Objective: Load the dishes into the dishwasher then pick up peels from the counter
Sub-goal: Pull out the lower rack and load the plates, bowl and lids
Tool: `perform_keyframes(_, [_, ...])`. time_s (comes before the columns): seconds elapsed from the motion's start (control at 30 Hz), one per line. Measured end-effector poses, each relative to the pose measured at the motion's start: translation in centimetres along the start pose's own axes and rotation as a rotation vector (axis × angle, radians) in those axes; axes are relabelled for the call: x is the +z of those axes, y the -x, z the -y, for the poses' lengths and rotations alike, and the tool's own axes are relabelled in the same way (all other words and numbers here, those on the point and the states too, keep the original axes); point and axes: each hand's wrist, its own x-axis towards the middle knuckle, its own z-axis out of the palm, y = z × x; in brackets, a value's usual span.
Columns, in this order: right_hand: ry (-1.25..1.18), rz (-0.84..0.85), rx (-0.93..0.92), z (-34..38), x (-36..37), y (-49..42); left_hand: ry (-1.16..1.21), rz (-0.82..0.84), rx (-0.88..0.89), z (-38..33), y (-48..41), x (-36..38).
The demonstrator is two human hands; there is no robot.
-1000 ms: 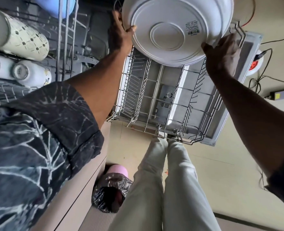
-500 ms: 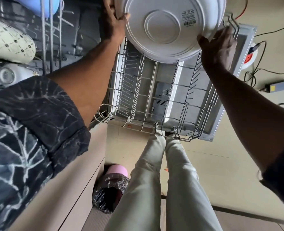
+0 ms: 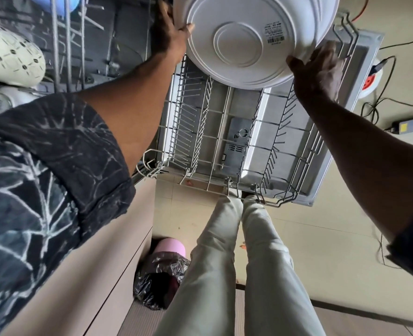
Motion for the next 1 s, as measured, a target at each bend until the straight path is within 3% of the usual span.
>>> perform_keyframes(0.43, [0.145, 0.034, 0.067, -0.2, 1.5, -0.7, -0.186, 0.146, -0.021, 0.4, -0.3, 1.0])
perform_keyframes(0.8, [0.272, 0.144, -0.029, 0.0, -0.8, -2.4, -0.376, 0.23, 0.0, -2.5, 1.5, 0.0])
perform_keyframes(1.0, [0.347, 0.142, -0.201, 2.6, -4.6, 4.1, -0.536, 0.168, 0.208, -3.7, 7.8, -2.7])
